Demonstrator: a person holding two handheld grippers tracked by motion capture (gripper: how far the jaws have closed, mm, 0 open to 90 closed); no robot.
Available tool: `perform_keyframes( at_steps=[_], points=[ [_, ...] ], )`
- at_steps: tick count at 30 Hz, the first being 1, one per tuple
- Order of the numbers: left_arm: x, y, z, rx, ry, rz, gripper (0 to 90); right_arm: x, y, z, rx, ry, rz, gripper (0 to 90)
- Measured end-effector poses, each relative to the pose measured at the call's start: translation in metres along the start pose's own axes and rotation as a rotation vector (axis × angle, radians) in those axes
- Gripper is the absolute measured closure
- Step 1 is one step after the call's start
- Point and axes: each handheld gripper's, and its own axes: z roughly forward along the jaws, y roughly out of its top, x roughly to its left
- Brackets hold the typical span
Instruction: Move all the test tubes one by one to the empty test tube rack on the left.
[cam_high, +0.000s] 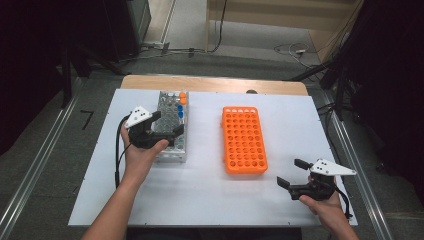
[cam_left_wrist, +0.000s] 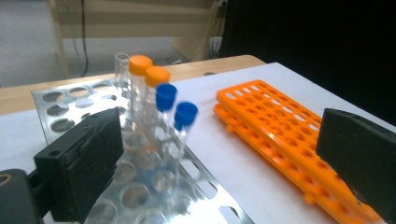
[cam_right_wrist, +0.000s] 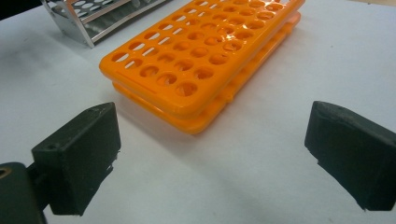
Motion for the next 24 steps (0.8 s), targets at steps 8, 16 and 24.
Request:
perform_keyframes(
  at_steps=[8,16,24],
  points=[
    [-0.012,-0.032,-0.028,0.012,-0.027,-0.014,0.0,-0.001,0.000,0.001,-0.008,-0.012,-0.002,2.2],
    [-0.020,-0.050,-0.049,0.011,-0.048,-0.013,0.0,-0.004,-0.001,0.001,-0.013,-0.020,0.006,1.9],
    [-0.019,-0.061,-0.072,-0.018,-0.060,-0.008,0.0,-0.006,-0.005,0.002,-0.004,-0.014,0.003,0.5]
  ],
)
